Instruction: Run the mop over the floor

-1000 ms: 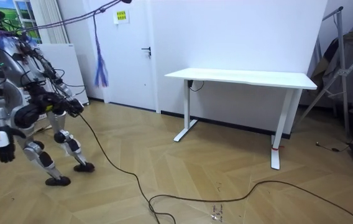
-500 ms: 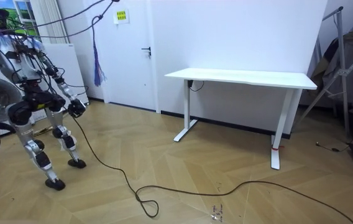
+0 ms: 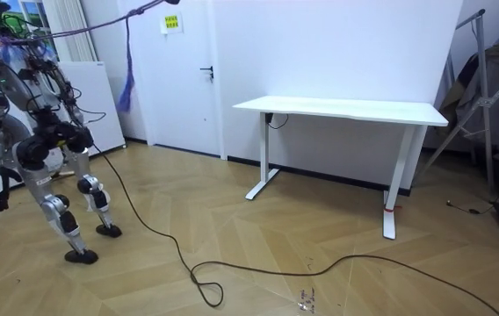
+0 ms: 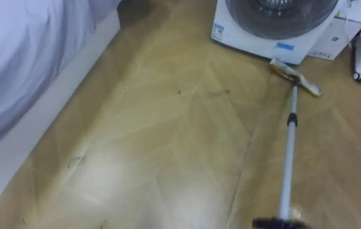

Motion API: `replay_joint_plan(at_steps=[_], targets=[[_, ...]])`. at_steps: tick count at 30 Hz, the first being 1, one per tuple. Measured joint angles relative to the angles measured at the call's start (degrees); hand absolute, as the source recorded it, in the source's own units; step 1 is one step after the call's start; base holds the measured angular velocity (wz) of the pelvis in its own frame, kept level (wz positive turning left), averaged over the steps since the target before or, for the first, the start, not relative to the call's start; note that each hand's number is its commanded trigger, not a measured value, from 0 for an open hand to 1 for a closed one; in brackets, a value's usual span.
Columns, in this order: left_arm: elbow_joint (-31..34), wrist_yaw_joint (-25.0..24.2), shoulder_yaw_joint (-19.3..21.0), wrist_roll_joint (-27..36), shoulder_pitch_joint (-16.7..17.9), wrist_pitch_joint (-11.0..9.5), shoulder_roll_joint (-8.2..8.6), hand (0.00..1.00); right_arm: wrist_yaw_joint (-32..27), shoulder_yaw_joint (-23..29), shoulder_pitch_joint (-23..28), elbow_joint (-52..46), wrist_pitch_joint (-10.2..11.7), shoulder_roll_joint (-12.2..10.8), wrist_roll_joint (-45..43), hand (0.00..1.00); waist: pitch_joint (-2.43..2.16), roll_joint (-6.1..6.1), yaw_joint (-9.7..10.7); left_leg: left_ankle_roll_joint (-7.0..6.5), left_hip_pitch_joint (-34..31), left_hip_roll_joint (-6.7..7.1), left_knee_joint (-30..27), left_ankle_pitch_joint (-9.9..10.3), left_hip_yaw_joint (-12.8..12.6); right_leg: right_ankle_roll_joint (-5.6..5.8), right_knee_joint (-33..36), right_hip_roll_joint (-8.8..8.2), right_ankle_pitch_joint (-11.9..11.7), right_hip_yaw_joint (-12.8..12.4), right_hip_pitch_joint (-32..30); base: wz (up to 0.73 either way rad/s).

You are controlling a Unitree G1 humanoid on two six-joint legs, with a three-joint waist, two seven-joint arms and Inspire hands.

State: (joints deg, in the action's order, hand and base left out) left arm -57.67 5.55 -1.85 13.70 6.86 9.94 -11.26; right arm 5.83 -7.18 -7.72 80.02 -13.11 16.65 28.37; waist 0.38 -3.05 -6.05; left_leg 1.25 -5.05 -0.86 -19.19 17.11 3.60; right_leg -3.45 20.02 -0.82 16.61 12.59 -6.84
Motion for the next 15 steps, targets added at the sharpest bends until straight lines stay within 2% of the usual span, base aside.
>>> replay_joint_plan(at_steps=[3,7,11,12,15], targets=[[0.3,0.0,2.8,-1.5,1.3,-0.5,1.16,0.00,-0.2,0.0,6.5,-1.9,1.6,-1.0,-2.3,1.00,-0.48,0.56,0.5,0.02,4.0,-0.58,3.0,-0.1,-0.8,0.03,-2.3,0.81,-0.6,-1.0,3.8,-0.20],[0.2,0.0,3.9,-3.2,3.0,-0.5,1.57,0.00,-0.2,-0.7,10.9,-2.4,2.6,-2.7,-3.7,1.00,-0.75,1.04,1.7,0.17,7.9,-0.79,5.3,-0.3,-2.5,0.26,-5.4,1.42,-1.0,-3.2,7.7,-0.29],[0.5,0.0,4.0,-3.4,3.9,-0.5,1.84,0.00,-1.1,-0.9,13.1,-2.4,3.1,-3.6,-4.2,1.00,-0.57,1.94,4.2,0.16,10.0,-0.78,5.3,-0.4,-4.1,0.81,-8.6,1.78,-2.7,-6.6,11.1,-0.14],[0.6,0.0,4.1,-4.7,3.9,-0.5,1.84,0.00,-1.4,-0.9,13.2,-2.7,3.3,-3.7,-4.2,1.00,-0.39,2.30,4.3,0.16,10.4,-0.74,5.3,-0.4,-5.1,0.96,-8.6,1.78,-2.8,-8.1,11.2,-0.18],[0.9,-0.1,5.6,-7.1,4.1,-0.4,1.79,0.00,-1.5,-0.8,13.5,-4.0,3.3,-4.1,-4.3,1.00,-0.31,2.64,4.3,0.15,11.6,-0.41,5.6,-0.4,-5.7,1.50,-9.5,1.88,-3.2,-9.3,11.9,-0.25]])
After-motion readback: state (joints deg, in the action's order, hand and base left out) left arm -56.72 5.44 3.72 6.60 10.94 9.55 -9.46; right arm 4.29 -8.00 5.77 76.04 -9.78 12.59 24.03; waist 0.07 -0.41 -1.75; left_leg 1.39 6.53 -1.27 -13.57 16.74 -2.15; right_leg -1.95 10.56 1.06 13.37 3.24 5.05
